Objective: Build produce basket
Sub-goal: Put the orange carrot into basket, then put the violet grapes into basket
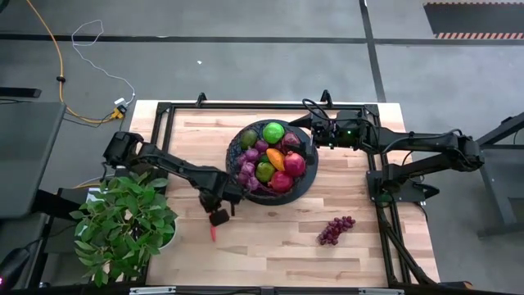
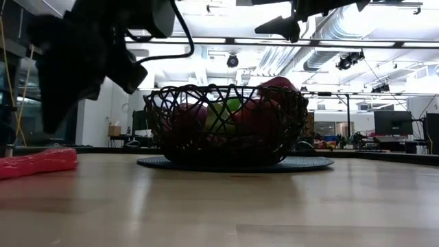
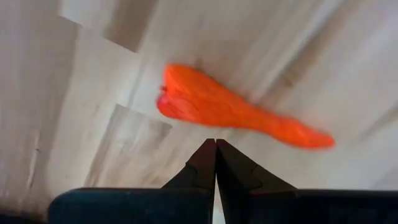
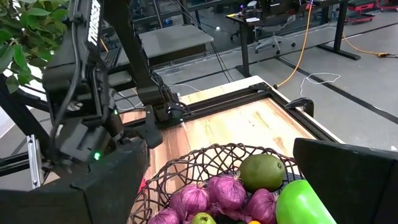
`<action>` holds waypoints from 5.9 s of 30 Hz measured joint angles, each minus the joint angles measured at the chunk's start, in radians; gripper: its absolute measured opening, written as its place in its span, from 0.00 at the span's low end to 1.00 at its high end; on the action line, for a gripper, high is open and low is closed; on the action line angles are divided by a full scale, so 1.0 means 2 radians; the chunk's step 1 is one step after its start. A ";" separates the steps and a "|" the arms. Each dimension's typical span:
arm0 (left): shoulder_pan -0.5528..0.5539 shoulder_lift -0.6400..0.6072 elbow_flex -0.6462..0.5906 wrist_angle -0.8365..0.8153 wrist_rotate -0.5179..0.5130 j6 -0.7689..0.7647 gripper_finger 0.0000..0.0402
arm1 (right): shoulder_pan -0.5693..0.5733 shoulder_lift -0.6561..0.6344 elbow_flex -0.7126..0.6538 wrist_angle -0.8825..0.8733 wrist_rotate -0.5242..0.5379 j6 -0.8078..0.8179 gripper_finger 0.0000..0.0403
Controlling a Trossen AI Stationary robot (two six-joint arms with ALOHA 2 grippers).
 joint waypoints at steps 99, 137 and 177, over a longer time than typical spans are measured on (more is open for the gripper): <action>0.184 -0.401 -0.105 0.509 -0.067 0.131 0.26 | 0.000 0.000 0.000 0.051 0.001 0.024 0.96; 0.258 -0.225 -0.050 0.325 -0.140 0.106 0.28 | 0.000 0.000 0.000 0.090 -0.034 0.053 0.96; 0.198 -0.410 -0.078 0.576 -0.084 0.257 0.62 | 0.000 0.000 0.076 0.026 -0.053 0.052 0.96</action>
